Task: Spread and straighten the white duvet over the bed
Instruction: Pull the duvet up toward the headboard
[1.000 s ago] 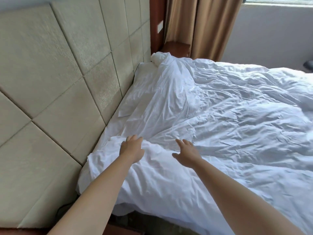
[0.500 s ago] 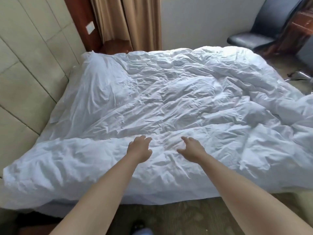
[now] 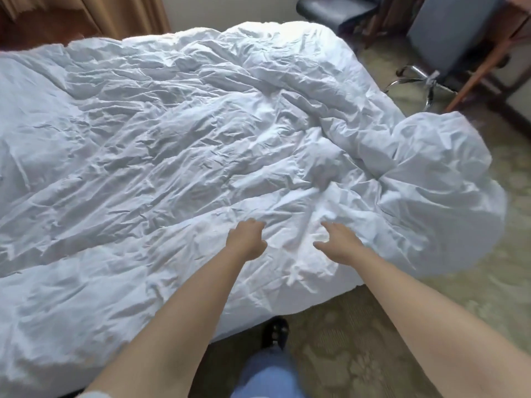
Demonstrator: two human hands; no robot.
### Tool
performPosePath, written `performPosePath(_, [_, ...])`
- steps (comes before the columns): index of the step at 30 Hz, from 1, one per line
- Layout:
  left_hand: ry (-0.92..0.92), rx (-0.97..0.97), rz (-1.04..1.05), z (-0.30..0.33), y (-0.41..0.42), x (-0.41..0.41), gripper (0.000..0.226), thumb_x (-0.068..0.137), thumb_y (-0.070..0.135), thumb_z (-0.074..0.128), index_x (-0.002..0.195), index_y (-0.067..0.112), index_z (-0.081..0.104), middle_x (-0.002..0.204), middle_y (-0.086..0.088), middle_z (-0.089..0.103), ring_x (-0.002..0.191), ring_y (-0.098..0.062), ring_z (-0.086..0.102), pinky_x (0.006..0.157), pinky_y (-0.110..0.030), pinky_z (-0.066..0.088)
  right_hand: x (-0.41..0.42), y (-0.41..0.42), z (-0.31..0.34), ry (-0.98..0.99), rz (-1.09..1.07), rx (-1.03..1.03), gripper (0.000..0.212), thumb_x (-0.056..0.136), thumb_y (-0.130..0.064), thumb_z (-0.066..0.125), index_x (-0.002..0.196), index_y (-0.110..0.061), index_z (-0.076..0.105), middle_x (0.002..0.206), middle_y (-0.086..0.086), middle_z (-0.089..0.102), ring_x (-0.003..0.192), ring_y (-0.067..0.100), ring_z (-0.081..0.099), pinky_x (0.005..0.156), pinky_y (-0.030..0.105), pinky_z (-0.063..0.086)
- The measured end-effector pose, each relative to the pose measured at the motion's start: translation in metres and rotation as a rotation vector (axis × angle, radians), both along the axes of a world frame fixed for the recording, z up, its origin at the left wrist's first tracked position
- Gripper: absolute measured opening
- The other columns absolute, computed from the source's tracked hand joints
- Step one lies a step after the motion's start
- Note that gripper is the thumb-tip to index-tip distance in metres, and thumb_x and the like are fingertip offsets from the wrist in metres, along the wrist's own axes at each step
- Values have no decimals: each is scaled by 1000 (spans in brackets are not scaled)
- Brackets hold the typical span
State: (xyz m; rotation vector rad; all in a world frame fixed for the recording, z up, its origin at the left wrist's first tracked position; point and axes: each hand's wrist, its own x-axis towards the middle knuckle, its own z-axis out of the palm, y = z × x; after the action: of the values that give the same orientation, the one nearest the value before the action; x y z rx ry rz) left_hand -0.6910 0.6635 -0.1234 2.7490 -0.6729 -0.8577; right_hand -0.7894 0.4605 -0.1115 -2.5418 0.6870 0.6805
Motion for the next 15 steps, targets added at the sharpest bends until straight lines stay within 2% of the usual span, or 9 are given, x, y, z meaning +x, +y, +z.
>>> performPosePath(6, [54, 2, -92, -4, -128, -2, 58, 91, 25, 51, 146, 23, 33, 150, -2, 33, 137, -24, 33, 106, -42, 37, -1, -121, 5, -1, -68, 8, 66, 93, -43, 51, 150, -22, 23, 155, 5, 22, 143, 27, 19, 112, 43, 28])
performPosePath(9, [20, 20, -133, -3, -193, 0, 58, 91, 27, 52, 145, 22, 33, 146, -4, 36, 132, -26, 38, 103, -42, 39, -9, -184, 6, -19, -69, 8, 66, 93, -43, 51, 149, -22, 24, 155, 6, 22, 142, 27, 20, 112, 43, 27])
performPosePath(15, [-41, 7, -38, 12, -329, -29, 61, 88, 24, 56, 145, 21, 34, 146, -4, 38, 132, -25, 39, 103, -41, 40, -33, -343, 9, -77, -58, 15, 67, 90, -42, 53, 148, -20, 29, 152, 11, 27, 140, 31, 24, 114, 41, 24])
